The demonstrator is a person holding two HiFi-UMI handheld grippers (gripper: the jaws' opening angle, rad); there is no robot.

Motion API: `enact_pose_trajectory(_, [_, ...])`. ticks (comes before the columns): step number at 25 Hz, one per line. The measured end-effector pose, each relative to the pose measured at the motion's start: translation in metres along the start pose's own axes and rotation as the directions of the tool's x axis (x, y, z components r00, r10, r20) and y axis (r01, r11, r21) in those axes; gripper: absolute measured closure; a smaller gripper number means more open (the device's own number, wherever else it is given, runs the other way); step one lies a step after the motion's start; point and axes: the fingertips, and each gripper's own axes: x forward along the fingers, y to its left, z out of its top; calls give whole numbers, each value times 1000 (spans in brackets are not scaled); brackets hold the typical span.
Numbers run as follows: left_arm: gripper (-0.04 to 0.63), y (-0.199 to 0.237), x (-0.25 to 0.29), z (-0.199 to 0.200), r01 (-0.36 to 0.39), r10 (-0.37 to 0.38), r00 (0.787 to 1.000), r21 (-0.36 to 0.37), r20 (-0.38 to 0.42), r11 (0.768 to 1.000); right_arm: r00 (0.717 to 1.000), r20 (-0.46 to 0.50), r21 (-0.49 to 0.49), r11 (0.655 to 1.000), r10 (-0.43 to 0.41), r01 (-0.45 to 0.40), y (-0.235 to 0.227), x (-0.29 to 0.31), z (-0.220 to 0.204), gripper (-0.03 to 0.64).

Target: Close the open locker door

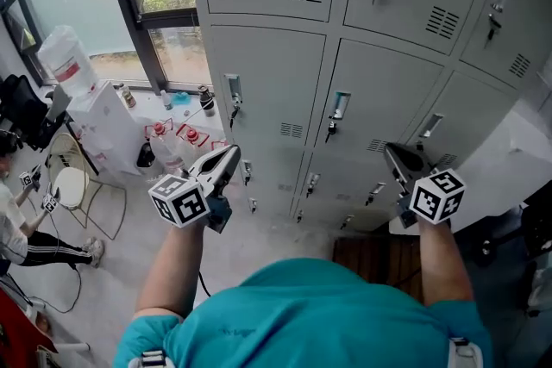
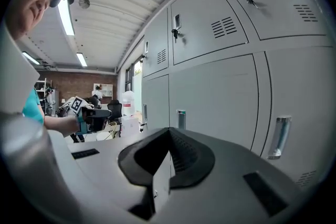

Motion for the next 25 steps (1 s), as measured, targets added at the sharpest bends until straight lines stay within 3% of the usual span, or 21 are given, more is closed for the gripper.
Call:
enact_pose_trajectory(3, [592, -7, 6, -9, 2, -1, 1000, -39, 9, 999, 1000, -4, 11, 1000, 11, -11, -8, -3, -6, 627])
enact_pose_trajectory(16, [592, -15, 15, 8, -25, 25, 1000, 97, -1, 995, 1000, 21, 14, 1000, -4, 4, -6, -16, -1, 627])
enact_pose_trajectory(25, [592, -18, 17, 6, -20, 24, 999, 127, -31, 992, 998, 58, 68, 997, -27, 23, -11, -33, 4, 627])
